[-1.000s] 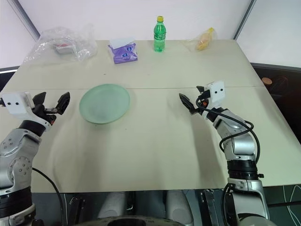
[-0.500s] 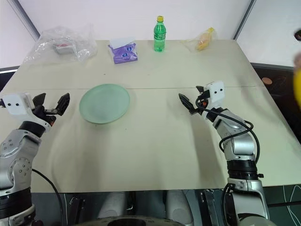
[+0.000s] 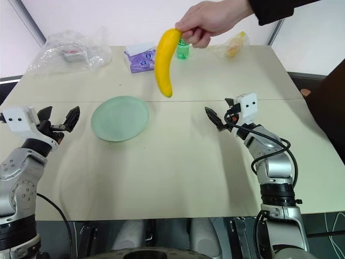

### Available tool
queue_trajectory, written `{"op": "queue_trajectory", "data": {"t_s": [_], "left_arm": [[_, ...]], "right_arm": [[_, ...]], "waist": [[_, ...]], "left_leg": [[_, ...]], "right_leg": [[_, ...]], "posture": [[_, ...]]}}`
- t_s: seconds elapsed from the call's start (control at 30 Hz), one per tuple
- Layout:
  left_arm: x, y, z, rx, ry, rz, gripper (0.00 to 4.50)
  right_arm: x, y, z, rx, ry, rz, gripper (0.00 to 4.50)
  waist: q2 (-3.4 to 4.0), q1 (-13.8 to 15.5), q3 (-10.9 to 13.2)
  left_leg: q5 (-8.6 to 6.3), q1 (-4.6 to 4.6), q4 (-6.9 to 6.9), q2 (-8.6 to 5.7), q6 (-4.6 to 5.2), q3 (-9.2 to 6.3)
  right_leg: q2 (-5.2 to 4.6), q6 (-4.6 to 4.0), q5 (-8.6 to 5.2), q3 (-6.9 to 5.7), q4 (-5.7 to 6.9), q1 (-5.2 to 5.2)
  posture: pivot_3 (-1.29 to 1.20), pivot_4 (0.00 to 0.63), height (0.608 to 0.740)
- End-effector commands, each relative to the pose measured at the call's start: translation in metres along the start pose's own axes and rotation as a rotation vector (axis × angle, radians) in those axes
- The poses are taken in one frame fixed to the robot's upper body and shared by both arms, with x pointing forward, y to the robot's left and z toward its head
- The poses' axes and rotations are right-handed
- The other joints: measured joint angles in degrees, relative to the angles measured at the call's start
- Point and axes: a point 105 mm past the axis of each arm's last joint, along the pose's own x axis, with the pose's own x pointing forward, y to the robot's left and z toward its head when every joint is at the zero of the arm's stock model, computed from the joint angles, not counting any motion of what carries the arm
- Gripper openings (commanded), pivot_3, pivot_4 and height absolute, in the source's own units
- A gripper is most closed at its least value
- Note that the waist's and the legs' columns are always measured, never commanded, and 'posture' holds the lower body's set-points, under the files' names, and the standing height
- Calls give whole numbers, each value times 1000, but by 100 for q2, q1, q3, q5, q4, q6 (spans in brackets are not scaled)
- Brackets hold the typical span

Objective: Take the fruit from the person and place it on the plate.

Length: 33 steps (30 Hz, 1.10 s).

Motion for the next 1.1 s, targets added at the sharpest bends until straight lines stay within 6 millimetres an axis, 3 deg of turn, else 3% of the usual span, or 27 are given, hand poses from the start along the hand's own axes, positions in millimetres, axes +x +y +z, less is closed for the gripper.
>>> {"op": "queue_trajectory", "data": {"t_s": [0.03,0.2,0.33,0.43,0.5,0.63,0.8,0.97,1.1], "left_arm": [[0,3,13,30,-48,8,4479],[2,-2,22,51,-55,-51,4479],[-10,-43,54,55,-63,-432,4479],[-20,-60,63,65,-7,-607,4479],[-23,-64,64,63,24,-654,4479],[-13,-59,78,52,-5,-634,4479],[-10,-58,72,54,21,-641,4479],[-6,-57,71,57,13,-624,4479],[-7,-54,72,62,5,-597,4479]], "right_arm": [[-2,-1,10,-30,-38,-8,4500],[-2,-1,10,-30,-35,-9,4500],[-4,-2,9,-33,-30,-12,4500],[-4,-3,10,-37,-29,-14,4500],[-4,-4,10,-40,-29,-16,4500],[-13,-9,37,-22,-46,34,4500],[-8,29,87,74,-121,256,4500],[13,69,108,141,-161,372,4500],[23,91,108,176,-165,433,4500]], "waist": [[0,0,0],[0,0,0],[1,1,2],[9,-6,6],[15,-13,9],[22,-4,16],[25,-45,19],[24,-19,18],[25,-2,18]], "left_leg": [[0,0,0,0,0,0],[0,-3,0,0,0,-2],[0,-16,0,3,-1,-2],[1,-24,1,3,-3,-3],[1,-24,0,3,-3,-1],[1,-27,1,1,-2,-1],[1,-26,-1,8,-2,3],[1,-27,-5,17,-2,-5],[1,-37,-4,16,-2,-2]], "right_leg": [[0,0,0,0,0,0],[0,0,0,-1,0,-2],[0,-5,-3,-7,0,-14],[-4,-12,-6,-5,0,-24],[-5,-12,-6,-3,-1,-24],[0,-11,-6,-3,0,-31],[10,1,0,0,1,-37],[27,0,0,-2,5,-40],[20,1,1,0,4,-49]], "posture": [[0,150,740],[0,150,740],[0,150,740],[0,150,740],[0,150,740],[0,150,740],[0,150,740],[0,150,740],[0,150,740]]}}
